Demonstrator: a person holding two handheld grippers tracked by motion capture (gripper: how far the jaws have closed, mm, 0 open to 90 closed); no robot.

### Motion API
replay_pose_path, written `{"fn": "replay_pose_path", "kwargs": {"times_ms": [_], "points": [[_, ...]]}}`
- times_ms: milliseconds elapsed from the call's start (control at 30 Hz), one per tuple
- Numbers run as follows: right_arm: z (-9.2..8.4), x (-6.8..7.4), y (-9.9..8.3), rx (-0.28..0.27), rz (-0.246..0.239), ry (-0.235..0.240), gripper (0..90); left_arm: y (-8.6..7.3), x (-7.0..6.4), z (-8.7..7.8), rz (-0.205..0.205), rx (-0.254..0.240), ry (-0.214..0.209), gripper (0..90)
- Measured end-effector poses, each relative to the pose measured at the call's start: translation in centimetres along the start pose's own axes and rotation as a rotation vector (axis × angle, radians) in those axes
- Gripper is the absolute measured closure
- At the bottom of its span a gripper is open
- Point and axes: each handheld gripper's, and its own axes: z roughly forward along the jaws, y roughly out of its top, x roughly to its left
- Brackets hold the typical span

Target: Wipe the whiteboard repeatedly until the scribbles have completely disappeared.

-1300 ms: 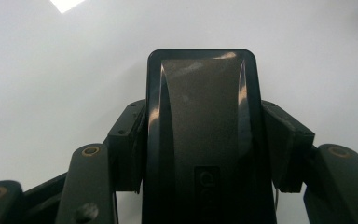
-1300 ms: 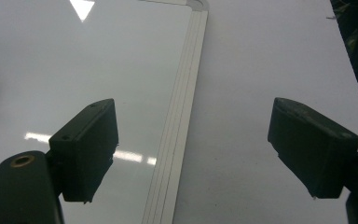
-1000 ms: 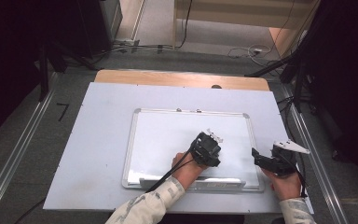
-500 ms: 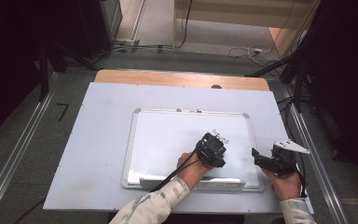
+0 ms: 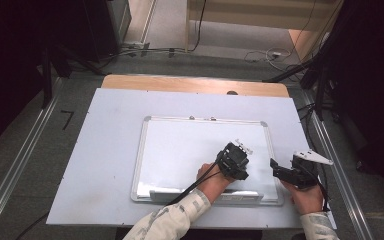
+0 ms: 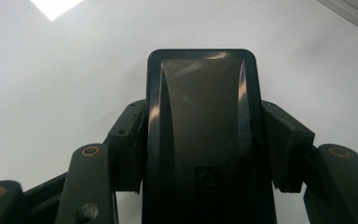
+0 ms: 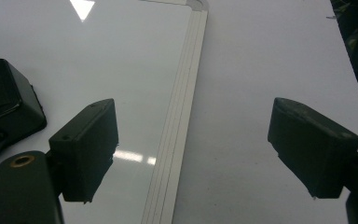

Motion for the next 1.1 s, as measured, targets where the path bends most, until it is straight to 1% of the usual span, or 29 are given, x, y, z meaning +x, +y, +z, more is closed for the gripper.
{"fn": "replay_pose_path", "kwargs": {"times_ms": [200,400,533,600,733,833,900,967,1000,1100], "points": [[0.0,-0.1,0.0,0.000,0.000,-0.002,14.7,-0.1,0.0,0.0,0.007,-0.003,-0.004,41.0],[-0.1,-0.1,-0.1,0.000,0.001,-0.004,14.7,-0.2,0.3,-0.1,0.024,-0.005,-0.016,41.0],[-0.1,-0.2,-0.2,0.002,0.005,-0.006,14.7,-0.5,0.5,-0.3,0.024,-0.008,-0.016,41.0],[-0.2,-0.2,-0.2,0.002,0.005,-0.008,14.7,-0.7,0.8,-0.4,0.027,-0.005,-0.014,41.0],[-0.1,-0.2,-0.2,0.003,0.005,-0.006,14.7,-1.0,1.1,-0.6,0.021,-0.011,-0.012,40.9],[-0.1,-0.1,-0.1,0.004,0.002,-0.006,14.7,-0.9,1.0,-0.6,0.012,-0.007,-0.005,41.0],[-0.1,-0.1,-0.1,0.003,0.000,-0.005,14.7,-0.8,0.7,-0.5,0.005,-0.005,-0.004,41.0],[0.0,-0.1,-0.1,0.003,-0.002,-0.005,14.7,-0.7,0.5,-0.5,0.011,-0.004,-0.005,41.0],[0.0,0.0,0.0,0.003,-0.001,-0.006,14.7,-0.4,-0.2,-0.3,0.017,-0.005,-0.012,41.0],[0.0,0.0,0.0,0.002,-0.004,-0.003,14.7,-0.2,-0.6,-0.1,0.023,-0.006,-0.015,41.0]]}}
